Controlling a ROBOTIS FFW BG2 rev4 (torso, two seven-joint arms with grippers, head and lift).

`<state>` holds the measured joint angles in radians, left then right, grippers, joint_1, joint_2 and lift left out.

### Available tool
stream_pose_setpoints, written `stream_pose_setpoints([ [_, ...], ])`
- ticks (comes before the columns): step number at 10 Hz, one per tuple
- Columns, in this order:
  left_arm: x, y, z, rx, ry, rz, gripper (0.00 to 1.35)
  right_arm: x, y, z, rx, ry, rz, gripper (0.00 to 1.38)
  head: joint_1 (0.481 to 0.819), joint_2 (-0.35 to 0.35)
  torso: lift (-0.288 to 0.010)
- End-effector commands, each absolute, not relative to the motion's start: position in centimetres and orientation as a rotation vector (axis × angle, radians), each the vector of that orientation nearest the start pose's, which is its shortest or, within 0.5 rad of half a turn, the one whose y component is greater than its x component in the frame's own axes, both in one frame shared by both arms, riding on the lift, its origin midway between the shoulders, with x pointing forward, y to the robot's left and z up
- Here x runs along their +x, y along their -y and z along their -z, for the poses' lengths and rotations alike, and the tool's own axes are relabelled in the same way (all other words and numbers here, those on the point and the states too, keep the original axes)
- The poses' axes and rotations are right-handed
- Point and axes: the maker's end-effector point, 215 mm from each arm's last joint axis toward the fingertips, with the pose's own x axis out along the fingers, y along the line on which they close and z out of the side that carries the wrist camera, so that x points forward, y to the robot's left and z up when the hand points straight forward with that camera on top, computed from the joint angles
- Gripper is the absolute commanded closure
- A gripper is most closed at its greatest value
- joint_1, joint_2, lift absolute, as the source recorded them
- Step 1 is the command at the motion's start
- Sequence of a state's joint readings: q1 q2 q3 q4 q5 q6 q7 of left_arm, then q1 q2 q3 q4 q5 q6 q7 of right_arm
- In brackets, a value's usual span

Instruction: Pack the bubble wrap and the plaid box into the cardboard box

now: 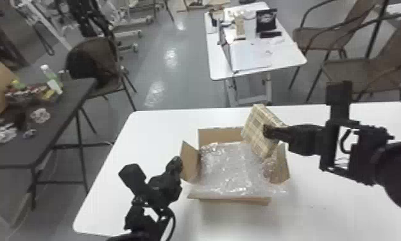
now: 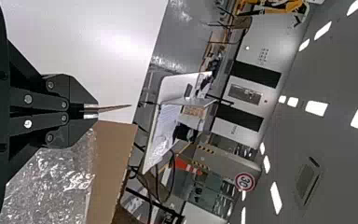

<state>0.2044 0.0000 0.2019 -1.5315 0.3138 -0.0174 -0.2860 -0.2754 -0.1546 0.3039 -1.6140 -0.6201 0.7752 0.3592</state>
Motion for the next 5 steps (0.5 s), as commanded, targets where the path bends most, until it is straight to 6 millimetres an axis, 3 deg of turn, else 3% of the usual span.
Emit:
stream_pose_setpoints([
  [1, 50.6, -29.0, 45.1, -0.318, -0.149, 0.043, 1.20, 53.3, -3.8, 37.2, 0.368, -0.619, -0.894, 1.23, 0.695, 0.313, 0.000],
  [4, 50.7, -28.8, 45.0, -0.315, -0.147, 0.047, 1.20, 51.8, -4.9, 41.1, 0.327, -0.750, -0.948, 1.20, 0.695, 0.343, 0.000],
  [5, 50.9, -28.7, 44.9, -0.314, -0.146, 0.048, 1.20, 51.9, -4.9, 41.9, 0.306, -0.752, -0.959, 0.74, 0.695, 0.350, 0.000],
])
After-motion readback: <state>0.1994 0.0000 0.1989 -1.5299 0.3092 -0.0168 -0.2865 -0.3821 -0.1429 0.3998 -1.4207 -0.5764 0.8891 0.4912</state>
